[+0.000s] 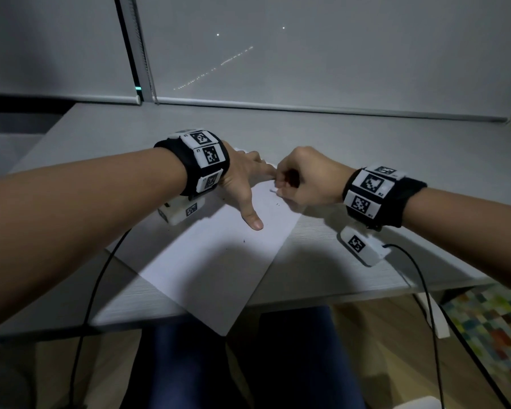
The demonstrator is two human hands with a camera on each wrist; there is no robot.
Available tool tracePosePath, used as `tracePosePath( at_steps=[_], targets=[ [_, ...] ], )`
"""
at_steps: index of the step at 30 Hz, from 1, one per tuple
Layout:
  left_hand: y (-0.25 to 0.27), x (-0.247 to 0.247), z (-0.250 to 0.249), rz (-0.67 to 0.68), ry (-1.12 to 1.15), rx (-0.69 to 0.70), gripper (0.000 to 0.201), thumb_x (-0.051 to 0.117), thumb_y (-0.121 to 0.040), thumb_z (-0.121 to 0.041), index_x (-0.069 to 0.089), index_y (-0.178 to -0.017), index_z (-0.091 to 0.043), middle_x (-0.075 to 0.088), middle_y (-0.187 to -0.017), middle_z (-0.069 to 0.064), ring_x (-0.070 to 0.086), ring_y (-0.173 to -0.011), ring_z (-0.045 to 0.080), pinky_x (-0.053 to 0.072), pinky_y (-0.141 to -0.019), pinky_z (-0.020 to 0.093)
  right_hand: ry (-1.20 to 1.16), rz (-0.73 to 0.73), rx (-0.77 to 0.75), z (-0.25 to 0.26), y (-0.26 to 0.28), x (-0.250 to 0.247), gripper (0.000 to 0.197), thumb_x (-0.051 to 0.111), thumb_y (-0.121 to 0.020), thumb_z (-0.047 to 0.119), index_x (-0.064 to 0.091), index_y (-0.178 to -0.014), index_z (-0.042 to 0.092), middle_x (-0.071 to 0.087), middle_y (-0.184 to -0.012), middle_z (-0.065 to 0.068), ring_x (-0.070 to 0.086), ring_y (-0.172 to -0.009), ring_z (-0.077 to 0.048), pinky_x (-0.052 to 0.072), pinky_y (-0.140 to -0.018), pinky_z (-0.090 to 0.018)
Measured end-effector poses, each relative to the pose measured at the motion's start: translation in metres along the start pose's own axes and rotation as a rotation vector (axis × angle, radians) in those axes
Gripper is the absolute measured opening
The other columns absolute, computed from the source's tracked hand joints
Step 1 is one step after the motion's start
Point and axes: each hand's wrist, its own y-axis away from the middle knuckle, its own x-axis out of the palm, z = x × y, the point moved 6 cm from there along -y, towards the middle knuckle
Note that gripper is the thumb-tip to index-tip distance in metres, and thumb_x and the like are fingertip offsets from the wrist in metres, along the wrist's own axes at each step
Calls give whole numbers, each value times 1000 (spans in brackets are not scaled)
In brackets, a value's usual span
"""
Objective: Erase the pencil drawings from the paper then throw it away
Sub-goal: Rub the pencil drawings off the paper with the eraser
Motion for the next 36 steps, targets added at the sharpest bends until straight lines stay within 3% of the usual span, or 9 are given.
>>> tracePosePath(
  at_steps=[2,4,9,14,17,23,28,33,36],
  targets=[
    [-1,-1,-1,-2,2,-10,136,83,-54,-85,8,-163,-57,23,-166,0,24,-156,33,36,-115,60,-18,6,1,1,-1,1,9,78,-83,19,76,-79,12,69,-68,1,60,-58,-10,46,-55,-12],
    [0,-2,-4,10,-1,-5,143,83,-46,-88,5,-162,-59,26,-163,1,27,-154,35,38,-114,60,-16,-15,51,-7,-6,-3,9,78,-82,19,77,-77,11,69,-66,1,58,-56,-8,44,-53,-11],
    [3,-2,-5,24,1,-7,151,75,-31,-95,1,-159,-64,29,-159,2,31,-151,36,41,-112,61,14,-29,95,-12,-12,-10,8,73,-81,15,77,-76,10,75,-73,-5,71,-71,-21,62,-66,-34],
    [0,-2,-3,21,24,-33,140,85,-46,-86,11,-161,-59,26,-161,-1,30,-152,34,39,-111,58,-43,36,-4,9,6,2,6,76,-81,16,76,-80,10,74,-73,-1,68,-65,-14,55,-62,-21],
    [2,-3,-5,27,10,-28,150,80,-33,-91,7,-161,-61,30,-156,-1,33,-149,35,42,-111,59,-42,11,27,-1,-2,-5,9,78,-82,18,78,-77,11,70,-66,2,60,-57,-7,46,-55,-11],
    [3,-3,-8,34,15,-23,152,77,-29,-94,5,-159,-63,28,-158,3,33,-149,38,41,-112,61,-10,-26,63,-4,-3,-5,8,74,-82,14,76,-76,10,71,-69,1,63,-61,-10,49,-60,-24],
    [0,-4,-5,27,14,-54,147,80,-31,-92,9,-157,-66,27,-156,-4,35,-148,33,44,-108,55,-58,70,-35,15,10,3,8,78,-83,18,76,-80,11,75,-72,0,68,-63,-12,55,-62,-20],
    [-1,-5,-7,37,1,-60,141,88,-53,-81,3,-163,-57,27,-158,2,35,-149,36,43,-111,56,-7,-23,46,-4,-9,-8,9,77,-82,17,79,-77,10,67,-65,3,57,-56,-4,46,-61,-21],
    [0,-6,-8,32,-6,-63,142,88,-48,-83,5,-161,-58,28,-156,2,37,-147,37,43,-111,59,-38,-1,32,2,-5,-3,7,77,-82,17,77,-77,11,66,-64,5,58,-56,-5,48,-59,-22]
  ],
)
